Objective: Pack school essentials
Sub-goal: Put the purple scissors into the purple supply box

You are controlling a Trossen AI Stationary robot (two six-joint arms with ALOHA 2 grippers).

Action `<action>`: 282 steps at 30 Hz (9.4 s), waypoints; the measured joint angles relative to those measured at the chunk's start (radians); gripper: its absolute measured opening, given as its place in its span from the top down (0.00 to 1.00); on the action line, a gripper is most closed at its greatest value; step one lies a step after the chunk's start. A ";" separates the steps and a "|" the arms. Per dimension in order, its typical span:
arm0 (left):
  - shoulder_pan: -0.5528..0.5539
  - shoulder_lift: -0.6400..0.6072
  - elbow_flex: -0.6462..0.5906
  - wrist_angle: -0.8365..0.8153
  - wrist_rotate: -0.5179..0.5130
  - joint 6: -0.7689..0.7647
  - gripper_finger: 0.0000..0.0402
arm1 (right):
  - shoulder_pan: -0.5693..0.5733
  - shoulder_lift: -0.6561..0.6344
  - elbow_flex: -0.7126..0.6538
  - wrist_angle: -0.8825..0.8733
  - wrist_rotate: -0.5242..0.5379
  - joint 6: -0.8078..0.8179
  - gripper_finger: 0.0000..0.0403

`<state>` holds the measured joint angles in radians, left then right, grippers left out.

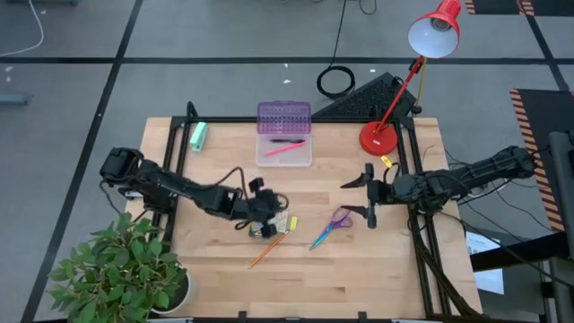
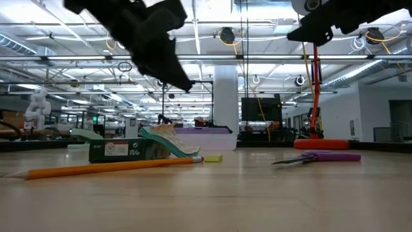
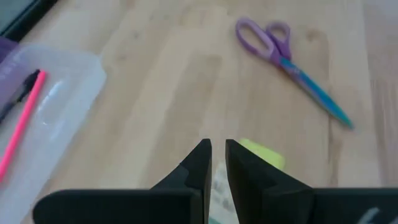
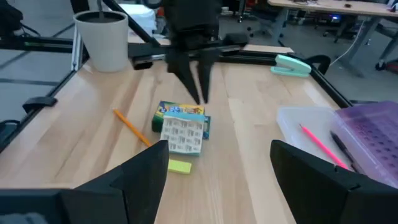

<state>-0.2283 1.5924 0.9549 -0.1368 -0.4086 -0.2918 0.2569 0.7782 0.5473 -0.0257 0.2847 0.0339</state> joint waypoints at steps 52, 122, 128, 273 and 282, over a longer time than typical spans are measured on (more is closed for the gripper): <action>-0.354 0.000 -0.053 0.140 -0.273 -0.165 0.87 | 0.235 0.535 -0.098 -0.032 0.025 0.400 0.53; -0.283 0.001 -0.053 0.232 -0.255 -0.104 0.86 | 0.151 0.520 0.194 -0.347 0.186 0.419 0.98; -0.255 0.001 -0.053 0.289 -0.221 -0.022 0.71 | 0.087 0.520 0.267 -0.448 0.156 0.371 0.98; 0.070 0.103 0.032 0.400 -0.258 0.297 0.87 | -0.133 0.421 0.212 -0.162 0.161 0.148 0.97; 0.071 0.103 0.032 0.404 -0.273 0.284 0.78 | -0.133 0.421 0.212 -0.154 0.160 0.144 0.97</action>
<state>-0.1572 1.6955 0.9871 0.2672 -0.6815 -0.0082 0.1241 1.1988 0.7589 -0.1799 0.4443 0.1783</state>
